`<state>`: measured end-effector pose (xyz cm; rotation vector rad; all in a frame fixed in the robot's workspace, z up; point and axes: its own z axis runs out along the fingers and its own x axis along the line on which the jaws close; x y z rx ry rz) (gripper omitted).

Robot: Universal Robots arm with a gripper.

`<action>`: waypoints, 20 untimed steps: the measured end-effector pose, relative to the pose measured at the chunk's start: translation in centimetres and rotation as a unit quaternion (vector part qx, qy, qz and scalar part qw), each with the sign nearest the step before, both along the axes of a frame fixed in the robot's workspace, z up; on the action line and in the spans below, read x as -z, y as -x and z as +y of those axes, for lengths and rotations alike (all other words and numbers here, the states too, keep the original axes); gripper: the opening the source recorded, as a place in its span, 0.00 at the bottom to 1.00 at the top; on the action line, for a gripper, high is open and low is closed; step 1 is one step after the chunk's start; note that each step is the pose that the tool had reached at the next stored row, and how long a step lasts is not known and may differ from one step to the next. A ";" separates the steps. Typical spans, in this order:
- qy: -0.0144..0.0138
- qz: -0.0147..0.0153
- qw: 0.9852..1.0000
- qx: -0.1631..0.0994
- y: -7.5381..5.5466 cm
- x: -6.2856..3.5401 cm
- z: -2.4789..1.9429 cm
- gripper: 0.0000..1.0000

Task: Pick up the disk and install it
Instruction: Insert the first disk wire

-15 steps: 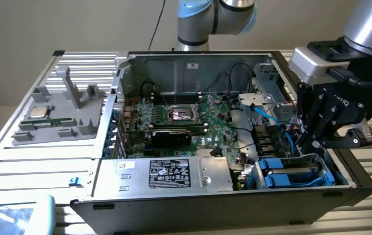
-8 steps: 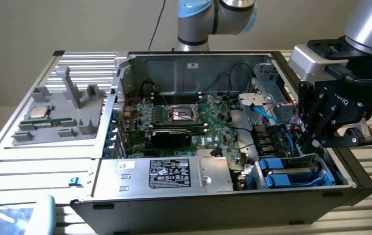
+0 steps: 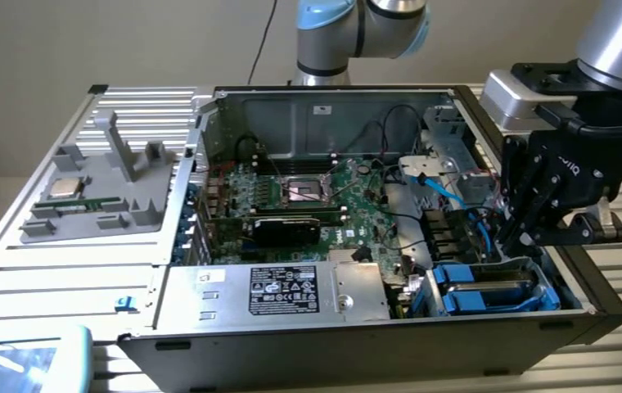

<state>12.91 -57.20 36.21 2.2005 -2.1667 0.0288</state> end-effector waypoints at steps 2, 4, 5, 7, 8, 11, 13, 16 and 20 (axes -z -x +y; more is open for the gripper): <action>0.000 0.000 1.000 0.004 0.0 -0.04 0.00 0.16; 0.000 0.000 1.000 0.005 0.0 -0.11 0.03 0.16; 0.000 0.000 1.000 0.005 0.1 -0.14 0.05 0.16; 0.000 0.000 1.000 0.006 0.1 -0.18 0.10 0.16; 0.000 0.000 1.000 0.006 0.1 -0.19 0.13 0.16; 0.000 0.000 1.000 0.008 0.1 -0.19 0.24 0.16; 0.000 0.000 1.000 0.008 0.1 -0.19 0.24 0.16; 0.000 0.000 1.000 0.008 0.1 -0.19 0.24 0.16; 0.000 0.000 1.000 0.008 0.1 -0.15 0.30 0.16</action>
